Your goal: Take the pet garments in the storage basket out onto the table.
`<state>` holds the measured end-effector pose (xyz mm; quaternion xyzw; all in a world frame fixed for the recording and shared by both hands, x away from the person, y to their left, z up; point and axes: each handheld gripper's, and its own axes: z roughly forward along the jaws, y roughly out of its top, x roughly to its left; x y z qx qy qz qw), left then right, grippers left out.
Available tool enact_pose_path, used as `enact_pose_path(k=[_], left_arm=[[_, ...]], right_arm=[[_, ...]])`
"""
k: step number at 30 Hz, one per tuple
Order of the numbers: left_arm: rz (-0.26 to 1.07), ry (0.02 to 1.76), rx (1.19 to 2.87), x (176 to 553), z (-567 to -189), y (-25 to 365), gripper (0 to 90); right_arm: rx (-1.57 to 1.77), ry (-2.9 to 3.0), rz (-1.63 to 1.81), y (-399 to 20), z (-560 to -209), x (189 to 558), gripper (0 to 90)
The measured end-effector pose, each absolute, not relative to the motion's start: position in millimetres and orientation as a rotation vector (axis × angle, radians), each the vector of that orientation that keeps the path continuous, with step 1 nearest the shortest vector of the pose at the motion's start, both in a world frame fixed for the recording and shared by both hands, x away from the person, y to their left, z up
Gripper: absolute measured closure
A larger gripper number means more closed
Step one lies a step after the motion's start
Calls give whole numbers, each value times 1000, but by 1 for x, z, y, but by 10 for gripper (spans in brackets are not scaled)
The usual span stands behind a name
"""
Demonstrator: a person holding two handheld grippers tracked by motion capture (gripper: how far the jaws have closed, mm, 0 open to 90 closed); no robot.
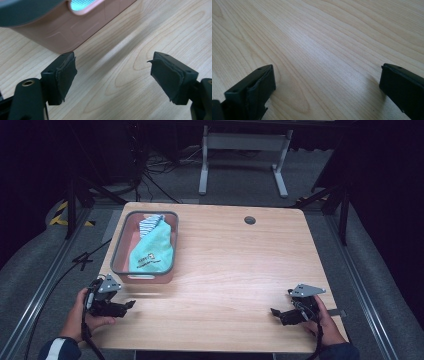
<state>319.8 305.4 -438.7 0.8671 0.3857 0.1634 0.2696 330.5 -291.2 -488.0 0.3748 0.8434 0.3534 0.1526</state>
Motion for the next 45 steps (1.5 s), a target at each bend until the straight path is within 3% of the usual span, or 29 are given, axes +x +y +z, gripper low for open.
enact_pose_path(k=[19, 30, 45], left_arm=[[472, 990, 2322, 330, -389, 298, 192], [495, 969, 2351, 361, -364, 283, 183], [455, 1020, 2408, 407, -364, 273, 172]], right_arm=[[1077, 2419, 1013, -291, -488, 330, 6], [1077, 2419, 1013, -291, -488, 330, 6], [1075, 2419, 1011, -292, -488, 330, 6]])
